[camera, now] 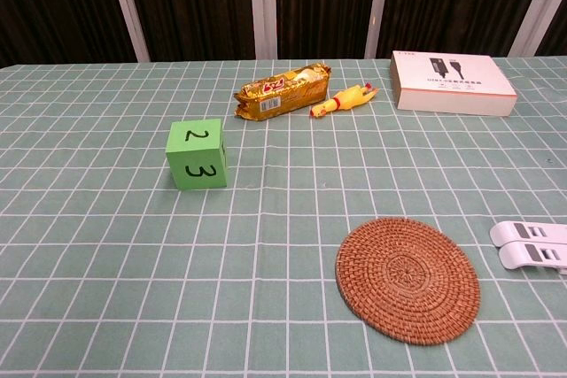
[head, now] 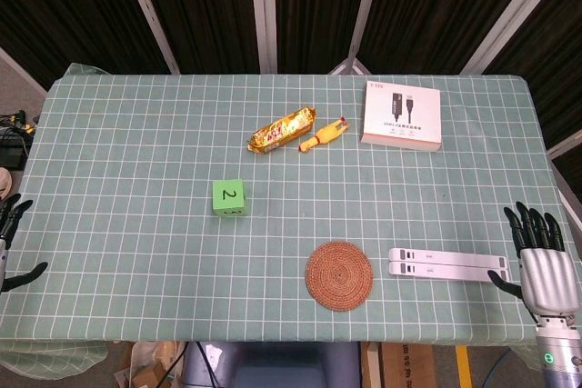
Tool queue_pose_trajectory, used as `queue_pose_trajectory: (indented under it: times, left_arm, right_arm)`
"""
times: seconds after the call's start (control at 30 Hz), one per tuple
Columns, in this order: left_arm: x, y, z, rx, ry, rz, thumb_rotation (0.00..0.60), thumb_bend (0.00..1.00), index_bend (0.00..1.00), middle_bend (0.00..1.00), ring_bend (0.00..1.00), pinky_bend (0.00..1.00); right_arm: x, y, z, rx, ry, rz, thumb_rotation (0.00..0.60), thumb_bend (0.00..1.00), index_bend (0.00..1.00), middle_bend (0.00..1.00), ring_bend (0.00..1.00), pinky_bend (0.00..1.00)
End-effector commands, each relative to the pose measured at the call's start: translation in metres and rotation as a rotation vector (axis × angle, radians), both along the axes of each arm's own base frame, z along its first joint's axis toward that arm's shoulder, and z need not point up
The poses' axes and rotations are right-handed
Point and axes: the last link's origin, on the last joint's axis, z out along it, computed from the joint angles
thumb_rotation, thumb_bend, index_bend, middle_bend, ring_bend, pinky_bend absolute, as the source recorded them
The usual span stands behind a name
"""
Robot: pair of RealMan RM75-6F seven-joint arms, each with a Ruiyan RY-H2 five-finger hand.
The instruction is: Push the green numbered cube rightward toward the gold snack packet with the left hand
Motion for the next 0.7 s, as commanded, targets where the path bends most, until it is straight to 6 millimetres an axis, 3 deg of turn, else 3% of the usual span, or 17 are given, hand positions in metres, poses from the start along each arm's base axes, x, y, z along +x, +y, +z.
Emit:
queue_pose_trajectory:
  times: [0.03, 0.7]
  left_arm:
    - [0.0, 0.0, 0.0, -0.001, 0.0, 0.0, 0.6, 0.16, 0.13, 0.06, 0.0, 0.08]
    - [0.003, -0.002, -0.004, -0.028, -0.012, -0.024, 0.6, 0.16, 0.13, 0.06, 0.0, 0.09]
  right_arm:
    - [0.0, 0.0, 0.0, 0.001, 0.001, 0.0, 0.6, 0.07, 0.05, 0.0, 0.0, 0.0]
    - [0.003, 0.012, 0.006, 0.016, -0.015, -0.002, 0.6, 0.07, 0.05, 0.0, 0.0, 0.0]
